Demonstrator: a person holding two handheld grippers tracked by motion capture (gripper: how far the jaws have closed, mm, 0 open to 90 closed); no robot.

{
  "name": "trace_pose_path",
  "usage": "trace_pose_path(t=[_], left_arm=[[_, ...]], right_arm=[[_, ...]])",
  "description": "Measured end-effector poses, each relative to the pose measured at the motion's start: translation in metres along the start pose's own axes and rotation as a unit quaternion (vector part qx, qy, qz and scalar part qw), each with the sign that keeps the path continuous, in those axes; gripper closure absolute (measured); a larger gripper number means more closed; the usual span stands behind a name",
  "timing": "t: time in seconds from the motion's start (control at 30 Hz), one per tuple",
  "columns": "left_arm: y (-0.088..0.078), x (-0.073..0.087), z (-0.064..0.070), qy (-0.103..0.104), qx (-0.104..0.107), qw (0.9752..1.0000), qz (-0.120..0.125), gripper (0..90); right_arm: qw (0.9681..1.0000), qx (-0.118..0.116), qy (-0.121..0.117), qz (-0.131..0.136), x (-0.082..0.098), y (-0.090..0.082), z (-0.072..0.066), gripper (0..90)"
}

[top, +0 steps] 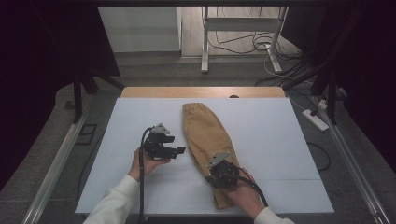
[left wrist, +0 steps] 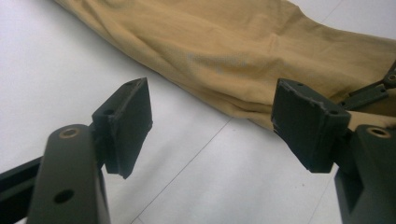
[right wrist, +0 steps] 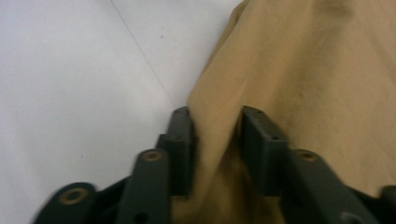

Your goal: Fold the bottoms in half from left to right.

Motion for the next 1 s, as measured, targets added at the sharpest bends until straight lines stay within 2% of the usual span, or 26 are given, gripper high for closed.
trace_pose_path(t=[0.1,0.2,0.5,0.57,0.73,1.0], left_arm=[[0.0,0.0,0.0,0.001,-0.001,1.0,0.0,28.3],[0.0,0.0,0.0,0.0,-0.002,1.0,0.0,28.2],[-0.003,0.0,-0.003,-0.003,-0.004,1.0,0.005,28.0],[-0.003,-0.001,-0.003,-0.006,0.002,0.9999,0.008,27.8],[-0.003,-0.002,-0.002,-0.005,0.001,1.0,0.008,27.5],[-0.004,-0.001,-0.003,-0.006,-0.001,0.9999,0.008,27.4]], right_arm=[[1.0,0.004,-0.006,-0.005,0.0,-0.002,0.0,79.2],[1.0,0.005,-0.005,-0.007,0.001,-0.003,0.001,82.5],[0.9999,-0.008,0.011,0.002,0.0,-0.006,0.001,84.2],[0.9999,-0.012,0.01,0.003,-0.002,-0.007,-0.001,84.2],[0.9998,-0.015,0.008,0.005,-0.003,-0.008,-0.004,84.3],[0.9987,-0.045,0.02,0.017,-0.006,-0.007,-0.011,84.4]])
Point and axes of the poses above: each handheld gripper's, and its own axes: y roughly forward along the jaws, x roughly out of its underside, z roughly to its right, the point moved 3 cm from there along y, roughly forward along the jaws, and after that the axes turned 11 degrees about z, right-handed, at the moved point
